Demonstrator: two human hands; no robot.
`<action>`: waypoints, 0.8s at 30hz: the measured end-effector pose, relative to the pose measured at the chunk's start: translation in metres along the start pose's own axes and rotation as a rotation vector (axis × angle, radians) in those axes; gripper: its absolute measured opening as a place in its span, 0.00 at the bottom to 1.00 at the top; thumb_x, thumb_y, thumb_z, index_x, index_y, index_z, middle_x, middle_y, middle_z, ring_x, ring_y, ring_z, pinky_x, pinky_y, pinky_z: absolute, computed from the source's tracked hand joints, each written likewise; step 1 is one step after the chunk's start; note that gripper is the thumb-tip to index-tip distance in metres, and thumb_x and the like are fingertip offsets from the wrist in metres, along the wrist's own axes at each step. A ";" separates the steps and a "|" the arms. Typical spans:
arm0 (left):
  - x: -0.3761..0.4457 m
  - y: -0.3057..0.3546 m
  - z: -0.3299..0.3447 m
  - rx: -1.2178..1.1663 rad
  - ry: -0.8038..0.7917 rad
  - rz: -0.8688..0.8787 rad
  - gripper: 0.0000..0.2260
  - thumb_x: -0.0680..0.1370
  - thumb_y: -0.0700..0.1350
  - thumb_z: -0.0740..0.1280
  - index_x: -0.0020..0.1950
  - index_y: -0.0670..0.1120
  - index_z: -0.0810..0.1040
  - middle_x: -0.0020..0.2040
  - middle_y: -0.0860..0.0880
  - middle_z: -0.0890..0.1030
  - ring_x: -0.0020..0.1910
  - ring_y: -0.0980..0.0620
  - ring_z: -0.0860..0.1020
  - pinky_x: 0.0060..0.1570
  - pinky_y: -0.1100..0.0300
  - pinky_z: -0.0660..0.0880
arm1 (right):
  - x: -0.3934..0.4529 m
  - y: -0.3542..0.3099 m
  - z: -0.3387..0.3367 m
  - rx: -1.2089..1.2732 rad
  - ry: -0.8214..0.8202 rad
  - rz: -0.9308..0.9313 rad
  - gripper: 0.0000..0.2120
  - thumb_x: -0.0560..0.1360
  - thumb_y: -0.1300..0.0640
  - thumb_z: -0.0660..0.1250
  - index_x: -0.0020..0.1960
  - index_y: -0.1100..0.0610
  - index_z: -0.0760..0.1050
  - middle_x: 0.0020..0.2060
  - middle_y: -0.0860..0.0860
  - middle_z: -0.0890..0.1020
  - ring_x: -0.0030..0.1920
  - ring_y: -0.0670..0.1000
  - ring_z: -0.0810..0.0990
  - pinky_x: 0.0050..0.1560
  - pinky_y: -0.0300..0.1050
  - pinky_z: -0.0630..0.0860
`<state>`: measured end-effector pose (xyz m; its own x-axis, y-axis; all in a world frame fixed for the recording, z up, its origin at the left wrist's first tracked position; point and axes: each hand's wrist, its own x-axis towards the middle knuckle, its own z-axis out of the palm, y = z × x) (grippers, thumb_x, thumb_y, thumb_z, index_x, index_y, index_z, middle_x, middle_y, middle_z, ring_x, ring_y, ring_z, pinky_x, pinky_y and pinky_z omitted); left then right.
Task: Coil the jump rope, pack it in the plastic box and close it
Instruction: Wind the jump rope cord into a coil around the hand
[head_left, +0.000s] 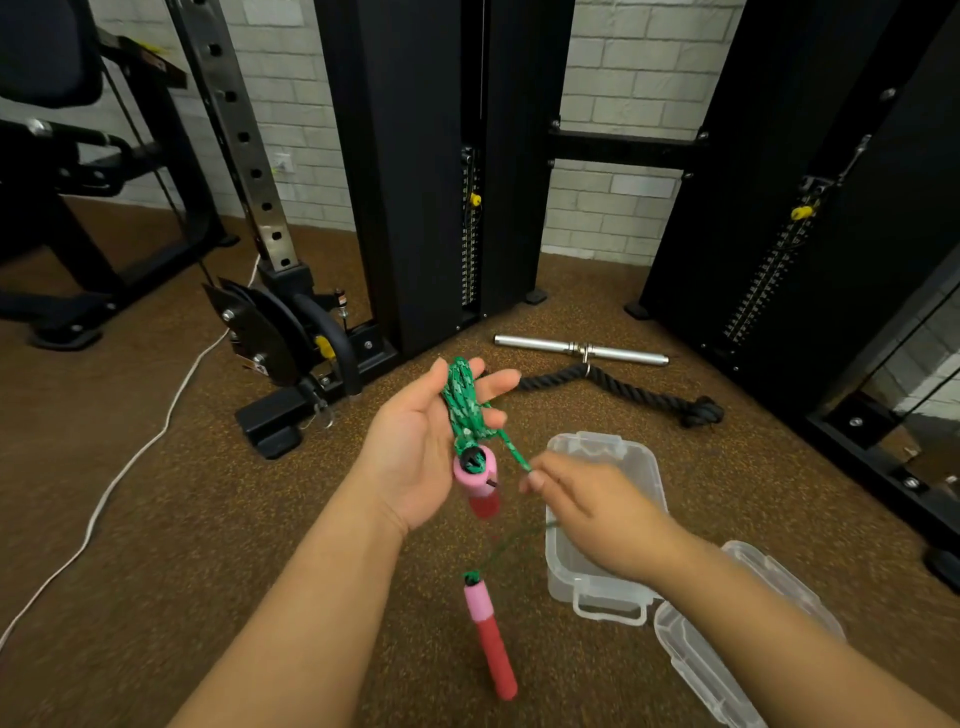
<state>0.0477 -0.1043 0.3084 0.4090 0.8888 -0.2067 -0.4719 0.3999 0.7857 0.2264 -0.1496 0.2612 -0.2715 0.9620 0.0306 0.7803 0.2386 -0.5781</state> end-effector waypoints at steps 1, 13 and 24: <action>0.000 -0.002 0.001 0.007 0.001 -0.010 0.18 0.82 0.53 0.50 0.62 0.44 0.72 0.51 0.47 0.85 0.38 0.53 0.77 0.48 0.57 0.72 | -0.002 -0.003 0.001 -0.149 -0.018 -0.053 0.10 0.80 0.46 0.51 0.47 0.48 0.68 0.39 0.48 0.78 0.40 0.51 0.77 0.42 0.52 0.74; -0.003 -0.024 -0.004 0.987 -0.091 -0.141 0.41 0.68 0.76 0.40 0.51 0.48 0.79 0.46 0.41 0.83 0.41 0.46 0.78 0.43 0.53 0.72 | 0.000 -0.023 -0.031 0.749 0.108 0.018 0.13 0.80 0.58 0.57 0.41 0.54 0.77 0.26 0.43 0.73 0.29 0.43 0.71 0.37 0.41 0.70; -0.004 -0.019 0.005 0.589 -0.422 -0.222 0.17 0.80 0.49 0.60 0.63 0.40 0.78 0.27 0.51 0.70 0.26 0.56 0.68 0.29 0.63 0.67 | 0.011 0.012 -0.029 0.751 0.268 0.279 0.14 0.80 0.50 0.58 0.42 0.54 0.77 0.27 0.47 0.70 0.27 0.43 0.68 0.35 0.40 0.72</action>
<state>0.0585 -0.1167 0.2976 0.7660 0.5927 -0.2489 0.1035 0.2684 0.9577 0.2487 -0.1324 0.2785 0.0927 0.9941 -0.0561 0.1909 -0.0730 -0.9789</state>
